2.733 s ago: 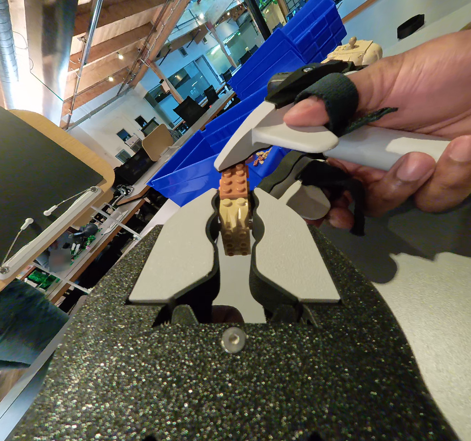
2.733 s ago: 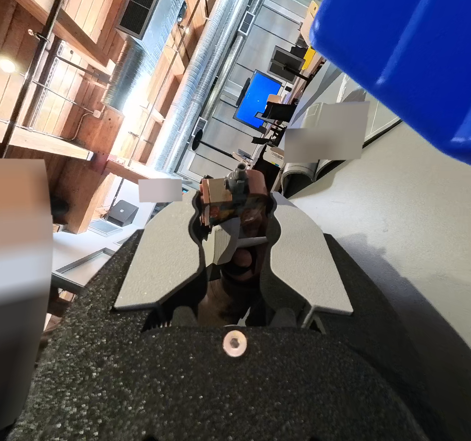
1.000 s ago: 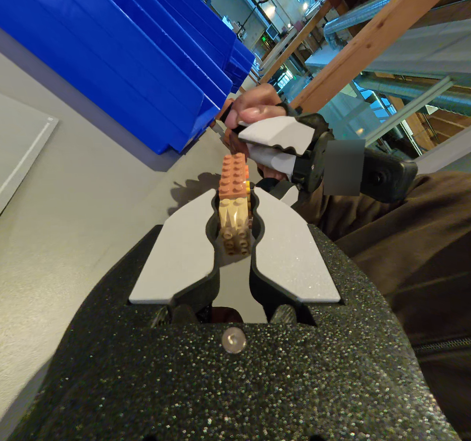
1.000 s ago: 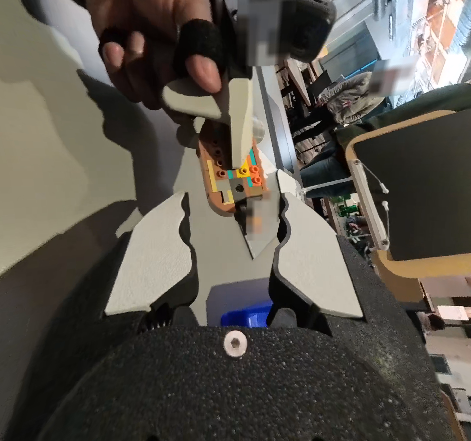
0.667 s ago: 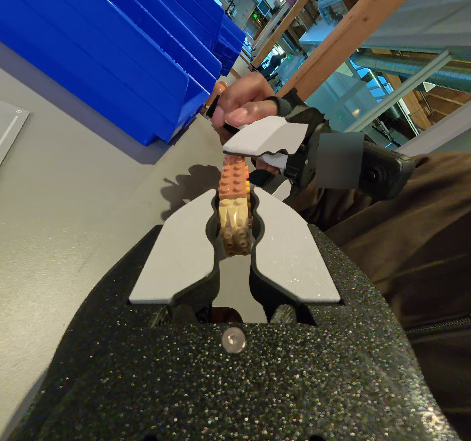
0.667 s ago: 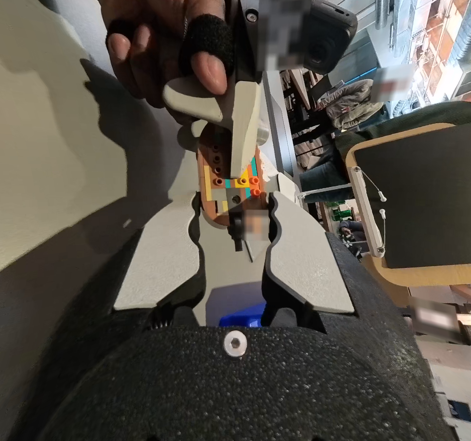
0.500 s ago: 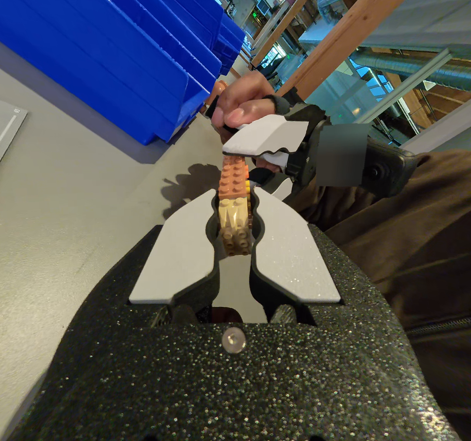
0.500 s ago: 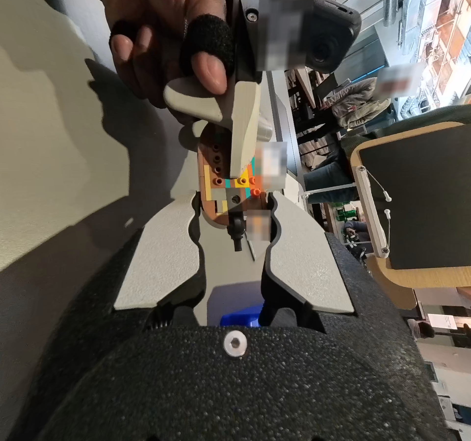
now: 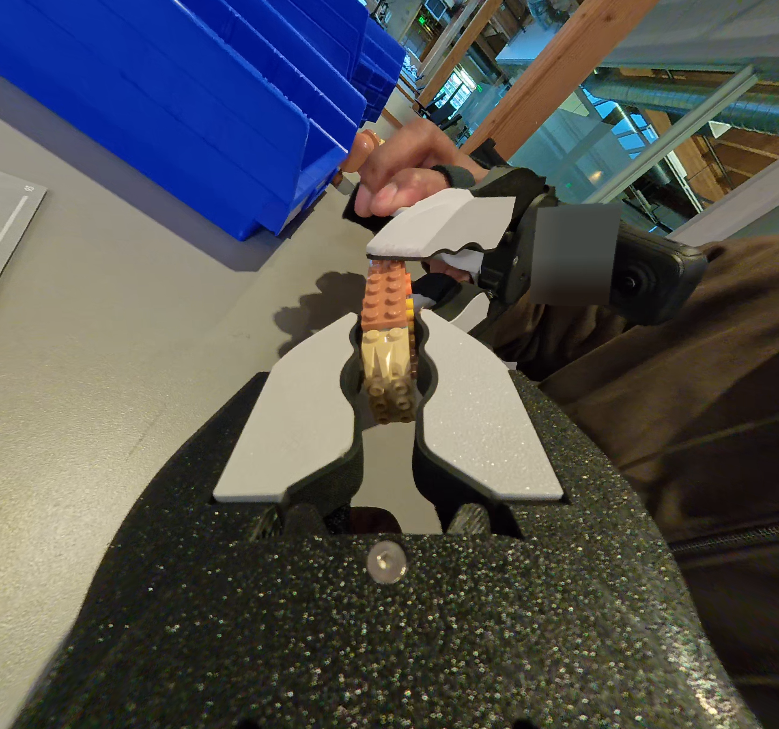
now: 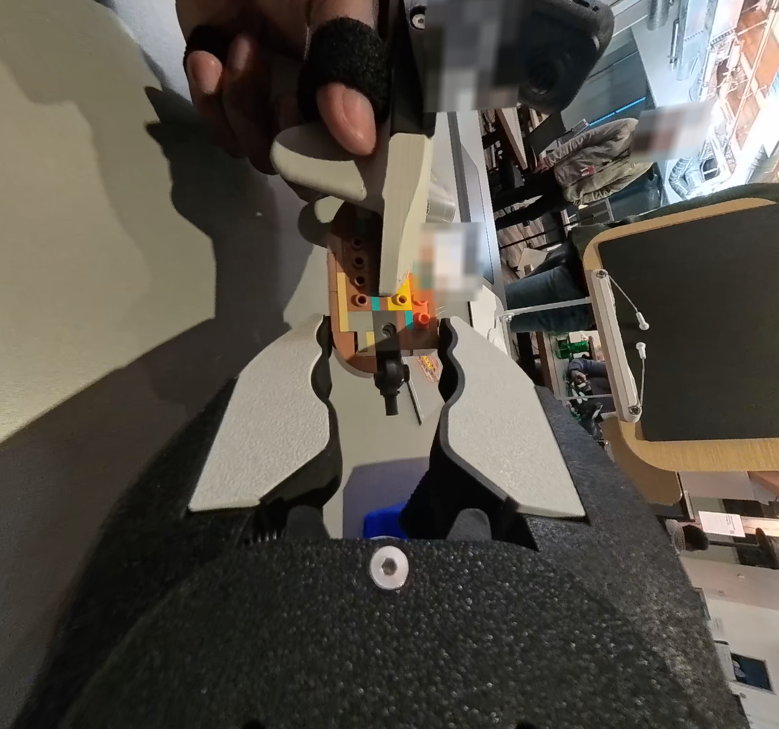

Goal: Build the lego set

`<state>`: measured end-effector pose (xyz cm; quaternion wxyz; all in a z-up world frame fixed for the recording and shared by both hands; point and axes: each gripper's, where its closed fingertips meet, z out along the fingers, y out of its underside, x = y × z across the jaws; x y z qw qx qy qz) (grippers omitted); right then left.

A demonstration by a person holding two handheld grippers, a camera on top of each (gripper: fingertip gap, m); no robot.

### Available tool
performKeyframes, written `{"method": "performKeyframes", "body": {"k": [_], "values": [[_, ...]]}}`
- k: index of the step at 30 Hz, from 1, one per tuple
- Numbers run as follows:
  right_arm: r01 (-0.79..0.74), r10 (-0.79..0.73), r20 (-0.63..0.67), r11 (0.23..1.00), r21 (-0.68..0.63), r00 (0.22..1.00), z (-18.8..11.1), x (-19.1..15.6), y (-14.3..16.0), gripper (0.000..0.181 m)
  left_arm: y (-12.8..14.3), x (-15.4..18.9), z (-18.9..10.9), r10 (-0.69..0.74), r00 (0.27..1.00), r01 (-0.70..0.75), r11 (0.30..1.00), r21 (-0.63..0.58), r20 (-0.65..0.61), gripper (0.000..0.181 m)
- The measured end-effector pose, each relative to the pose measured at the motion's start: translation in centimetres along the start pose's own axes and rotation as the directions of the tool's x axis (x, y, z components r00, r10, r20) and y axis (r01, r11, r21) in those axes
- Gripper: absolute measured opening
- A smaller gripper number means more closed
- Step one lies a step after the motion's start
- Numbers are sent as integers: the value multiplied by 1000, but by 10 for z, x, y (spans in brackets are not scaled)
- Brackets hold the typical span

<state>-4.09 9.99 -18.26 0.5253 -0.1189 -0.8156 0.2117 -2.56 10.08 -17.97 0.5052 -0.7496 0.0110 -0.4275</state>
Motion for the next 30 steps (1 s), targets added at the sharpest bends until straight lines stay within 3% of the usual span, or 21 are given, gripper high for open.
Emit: {"method": "performKeyframes", "body": {"k": [16,21,30], "values": [[-88,87,17,988,125,996,-6,2,-8,59,-1,17,0,7,992,-7,1000,6,-126,22],[-88,81,52,983,160,995,-9,-4,-12,52,2,21,2,-3,988,2,1000,-9,-157,22],[-59,52,58,991,123,997,-9,-7,-10,51,5,20,4,18,989,-21,1000,-20,-145,22]]}}
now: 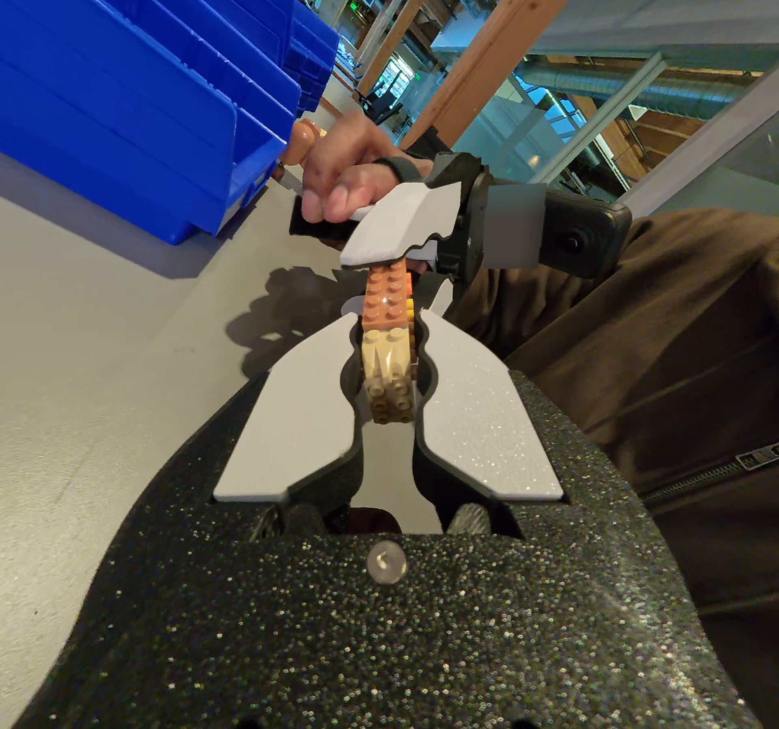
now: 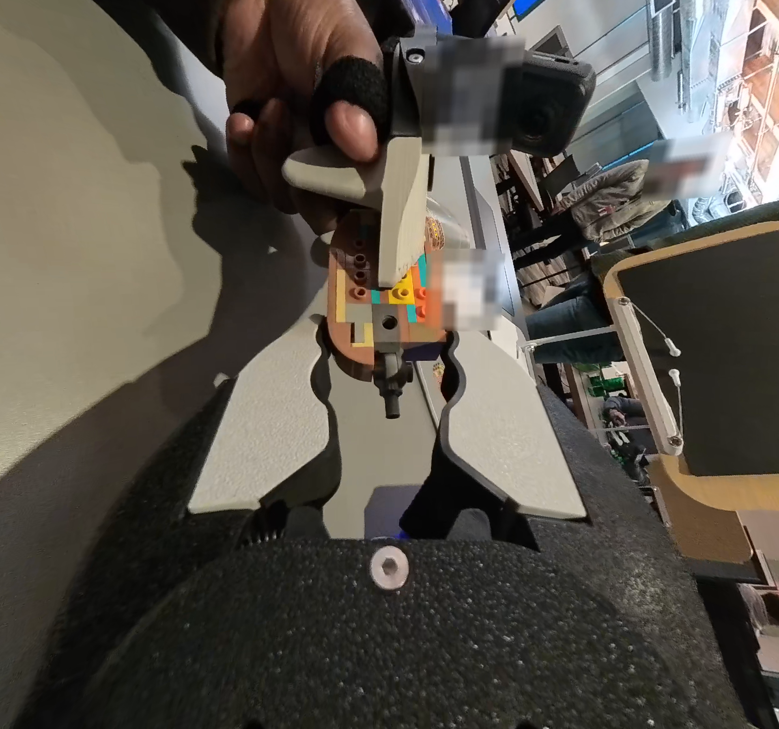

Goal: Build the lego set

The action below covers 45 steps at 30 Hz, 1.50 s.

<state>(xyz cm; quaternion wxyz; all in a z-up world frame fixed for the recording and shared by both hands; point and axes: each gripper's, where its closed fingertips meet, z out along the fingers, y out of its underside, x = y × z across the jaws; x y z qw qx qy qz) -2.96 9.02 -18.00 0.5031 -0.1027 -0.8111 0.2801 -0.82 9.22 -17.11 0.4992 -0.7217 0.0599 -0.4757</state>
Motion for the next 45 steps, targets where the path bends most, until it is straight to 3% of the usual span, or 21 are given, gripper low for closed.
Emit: {"method": "performKeyframes", "body": {"k": [8,15,21,29,36,45], "values": [[26,-26,-29,1000,11,999,1,3,1,51,-2,-1,-1,18,1000,-18,1000,3,20,22],[125,-130,-111,991,-48,985,0,9,11,58,-6,-12,-7,146,975,-143,989,-32,168,22],[163,-178,-122,978,-130,976,5,8,13,66,-5,-25,-11,319,888,-283,947,-153,332,22],[214,-236,-116,962,-172,965,14,0,9,66,1,-24,-4,267,911,-231,961,-150,313,22],[210,-240,-136,956,-205,961,15,3,10,51,1,-22,-1,275,912,-241,959,-147,303,22],[279,-305,-75,929,-243,949,16,-8,19,50,13,-31,1,293,898,-228,948,-221,329,22]]}}
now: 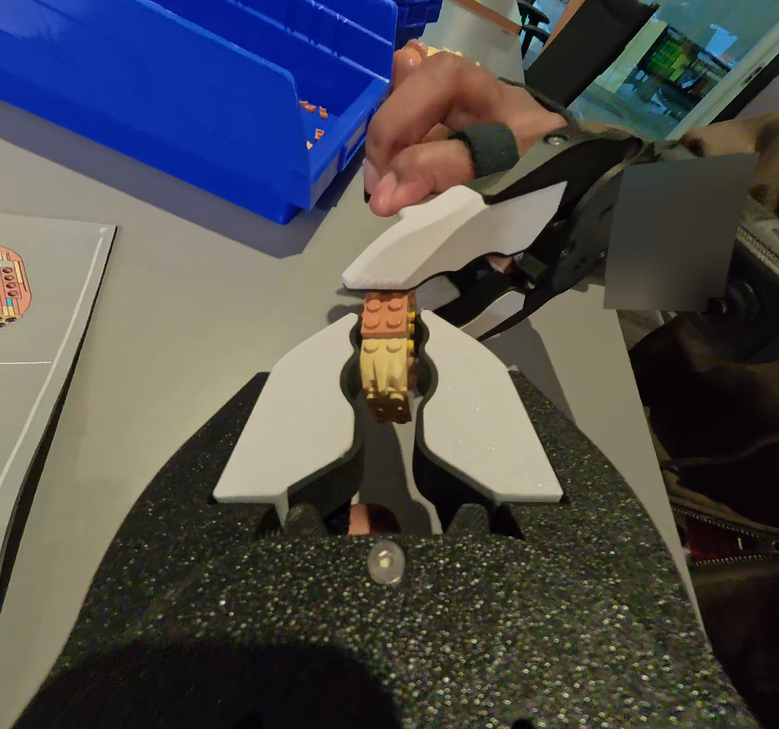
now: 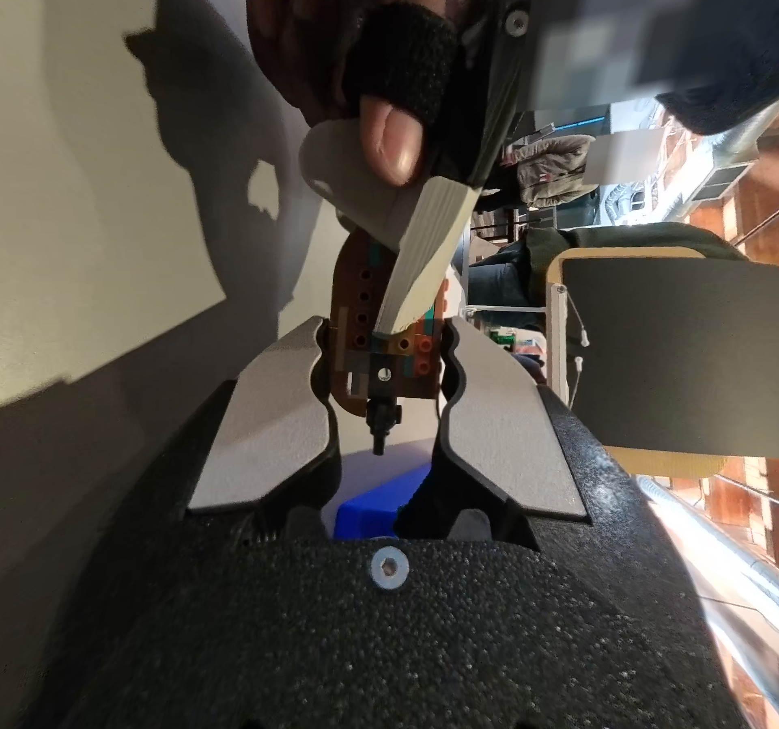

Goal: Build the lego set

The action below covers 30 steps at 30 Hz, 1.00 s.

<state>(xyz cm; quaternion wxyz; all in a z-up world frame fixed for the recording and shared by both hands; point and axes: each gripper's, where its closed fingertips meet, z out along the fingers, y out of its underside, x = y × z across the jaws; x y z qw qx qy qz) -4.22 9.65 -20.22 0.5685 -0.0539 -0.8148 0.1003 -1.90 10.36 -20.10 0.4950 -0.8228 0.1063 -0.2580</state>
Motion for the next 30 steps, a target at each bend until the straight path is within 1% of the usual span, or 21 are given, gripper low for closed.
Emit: {"method": "performKeyframes", "body": {"k": [3,8,10,12,13,15,17,18,20,23,25,30], "values": [[-8,8,0,1000,7,1000,-1,1,1,50,-3,1,1,-26,1000,26,999,24,-16,22],[-6,6,6,1000,2,1000,-2,1,1,50,-2,1,1,-34,999,35,999,26,-23,22],[-22,22,-6,1000,-1,1000,0,3,2,50,-4,0,0,-35,999,35,999,33,-17,22],[-55,56,8,998,-15,998,3,3,4,50,-5,-3,0,-52,999,52,998,47,-2,23],[-84,84,18,996,-25,996,4,2,5,51,-7,-4,0,-84,996,84,994,63,-8,25],[-129,130,7,991,-36,992,6,5,8,51,-8,-2,-2,-141,989,144,987,72,-45,43],[-178,178,-13,983,-38,984,5,10,11,51,-3,-10,-2,-151,988,151,988,42,0,54],[-201,200,-24,979,-37,980,5,13,12,51,-1,-11,-2,-153,988,153,988,36,5,54],[-227,226,-30,973,-30,974,4,17,12,51,-2,-8,0,-167,986,168,985,43,-24,51],[-236,235,-27,971,-24,972,4,16,11,51,-7,-4,1,-169,984,173,982,76,-53,36],[-237,237,-29,971,-19,971,3,16,9,51,-7,-4,1,-171,983,176,981,78,-60,22],[-248,248,-40,969,-3,968,4,17,9,51,-8,-4,0,-171,984,176,981,87,-57,22]]}}
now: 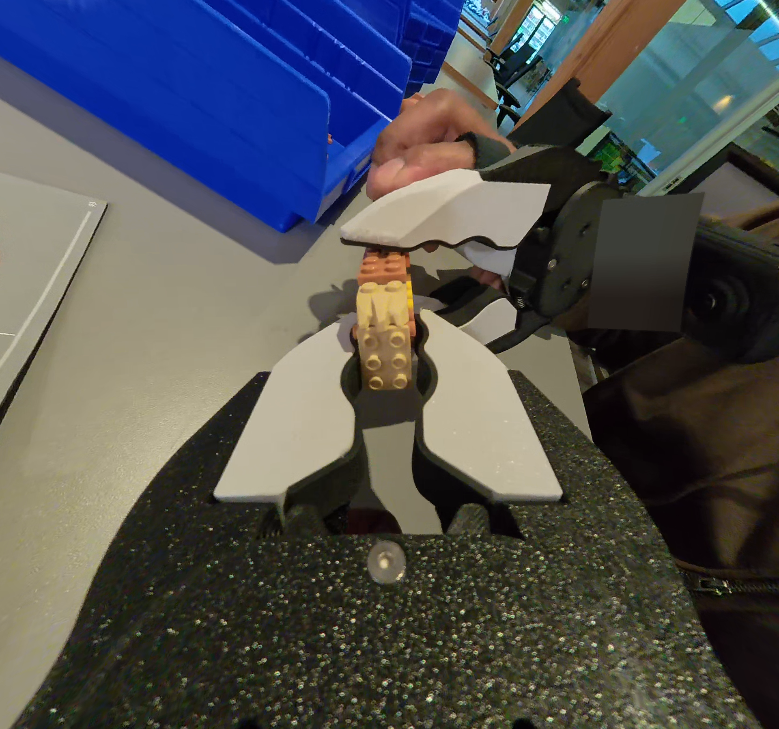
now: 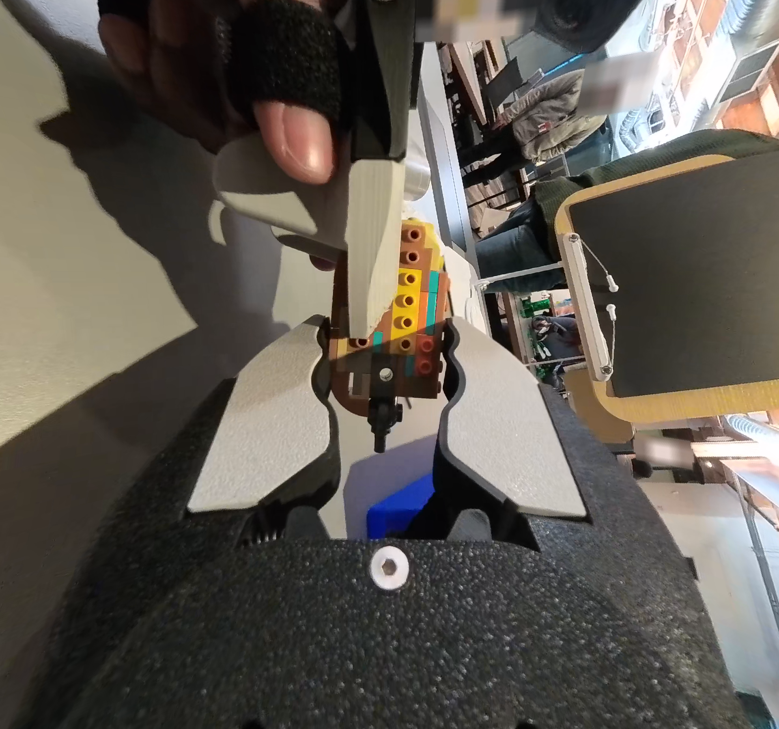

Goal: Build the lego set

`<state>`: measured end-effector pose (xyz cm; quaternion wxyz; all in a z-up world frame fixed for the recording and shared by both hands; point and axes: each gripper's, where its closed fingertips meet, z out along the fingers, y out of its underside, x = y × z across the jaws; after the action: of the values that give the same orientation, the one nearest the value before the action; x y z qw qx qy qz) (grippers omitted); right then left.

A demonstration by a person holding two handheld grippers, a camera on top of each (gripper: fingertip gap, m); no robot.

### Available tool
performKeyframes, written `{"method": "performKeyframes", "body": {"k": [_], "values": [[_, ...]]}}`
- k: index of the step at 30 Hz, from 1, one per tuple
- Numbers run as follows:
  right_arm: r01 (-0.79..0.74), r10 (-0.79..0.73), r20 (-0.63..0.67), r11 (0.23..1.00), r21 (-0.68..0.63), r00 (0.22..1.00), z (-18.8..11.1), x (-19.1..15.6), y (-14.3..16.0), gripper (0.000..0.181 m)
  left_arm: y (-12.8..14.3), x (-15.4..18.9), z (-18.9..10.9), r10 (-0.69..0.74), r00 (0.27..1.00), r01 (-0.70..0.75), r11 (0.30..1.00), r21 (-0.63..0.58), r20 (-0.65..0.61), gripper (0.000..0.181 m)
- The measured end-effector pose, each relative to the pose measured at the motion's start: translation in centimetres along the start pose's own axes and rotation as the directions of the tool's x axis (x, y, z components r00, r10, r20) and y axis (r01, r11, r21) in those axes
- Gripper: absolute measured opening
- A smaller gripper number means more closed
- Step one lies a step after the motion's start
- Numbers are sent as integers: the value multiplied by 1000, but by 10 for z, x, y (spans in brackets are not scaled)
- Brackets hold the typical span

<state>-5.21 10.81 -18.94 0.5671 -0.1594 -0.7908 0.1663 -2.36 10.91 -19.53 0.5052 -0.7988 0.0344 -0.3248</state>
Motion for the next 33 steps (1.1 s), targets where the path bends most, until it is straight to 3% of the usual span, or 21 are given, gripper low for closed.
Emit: {"method": "performKeyframes", "body": {"k": [6,12,15,17,33], "values": [[-20,20,13,999,40,1000,-2,0,-10,67,-3,1,-2,-23,1000,23,1000,15,-8,22],[11,-11,12,999,36,1000,1,-5,-14,70,-1,4,0,-14,1000,14,1000,-5,-11,22],[17,-17,-7,999,39,1000,2,-4,-14,65,1,7,3,-4,1000,3,1000,-19,-16,22],[15,-14,-24,999,44,1000,1,-1,-15,52,4,8,5,10,1000,-10,999,-38,-10,22],[31,-31,10,999,38,999,1,-5,-14,51,8,8,6,17,1000,-17,998,-68,9,21]]}}
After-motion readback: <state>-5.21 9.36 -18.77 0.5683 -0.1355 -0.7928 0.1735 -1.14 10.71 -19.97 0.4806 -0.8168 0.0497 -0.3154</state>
